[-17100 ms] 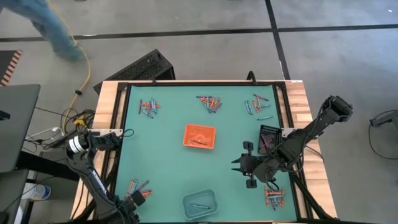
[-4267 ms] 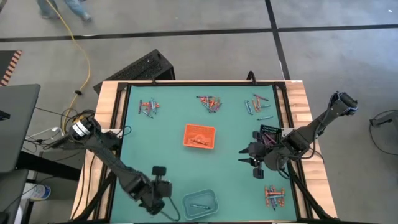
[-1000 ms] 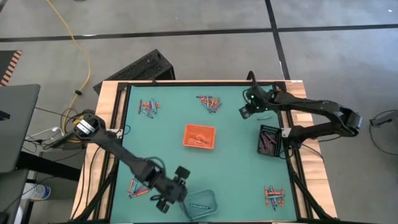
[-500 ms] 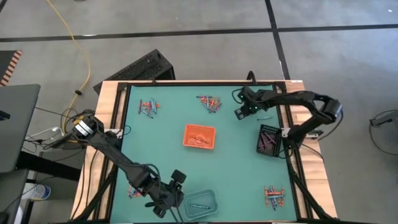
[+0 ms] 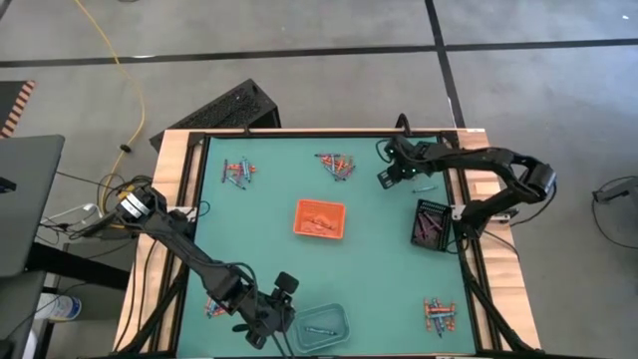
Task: Sort crayons
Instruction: Put the blue crayon into the blue bin
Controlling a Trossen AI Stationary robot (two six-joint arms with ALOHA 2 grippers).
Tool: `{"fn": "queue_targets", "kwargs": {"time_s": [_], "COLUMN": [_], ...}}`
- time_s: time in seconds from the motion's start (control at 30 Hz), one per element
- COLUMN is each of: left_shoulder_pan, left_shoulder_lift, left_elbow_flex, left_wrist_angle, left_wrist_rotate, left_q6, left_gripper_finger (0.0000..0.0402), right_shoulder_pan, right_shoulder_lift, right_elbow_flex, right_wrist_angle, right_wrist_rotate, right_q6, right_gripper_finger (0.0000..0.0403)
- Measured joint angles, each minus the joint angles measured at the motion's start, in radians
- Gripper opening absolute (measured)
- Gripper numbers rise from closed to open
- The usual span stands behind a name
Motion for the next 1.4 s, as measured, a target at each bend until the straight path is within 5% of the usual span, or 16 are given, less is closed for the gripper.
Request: {"fn": "queue_targets", "kwargs": {"time_s": [0.53, 1.13, 1.4], "left_shoulder_pan": [0.007, 0.016, 0.016], "left_shoulder_lift": [0.0, 0.001, 0.001], "left_elbow_flex": [-0.036, -0.059, -0.059], "left_wrist_angle": [0.024, 0.052, 0.052], "left_wrist_rotate": [0.0, 0.0, 0.0], "left_q6": [-0.009, -0.034, -0.034], "left_gripper_finger": [0.0132, 0.0132, 0.0132], "right_shoulder_pan": [-0.109, -0.107, -0.08], "right_shoulder_lift": [0.005, 0.086, 0.079], "right_elbow_flex": [0.0, -0.019, -0.019], "right_wrist_angle": [-0.019, -0.01, -0.004], "right_wrist_rotate": [0.0, -0.042, -0.055], "right_q6": [-0.044, -0.033, -0.025], "right_gripper_finger": [0.0136, 0.0136, 0.0094]}}
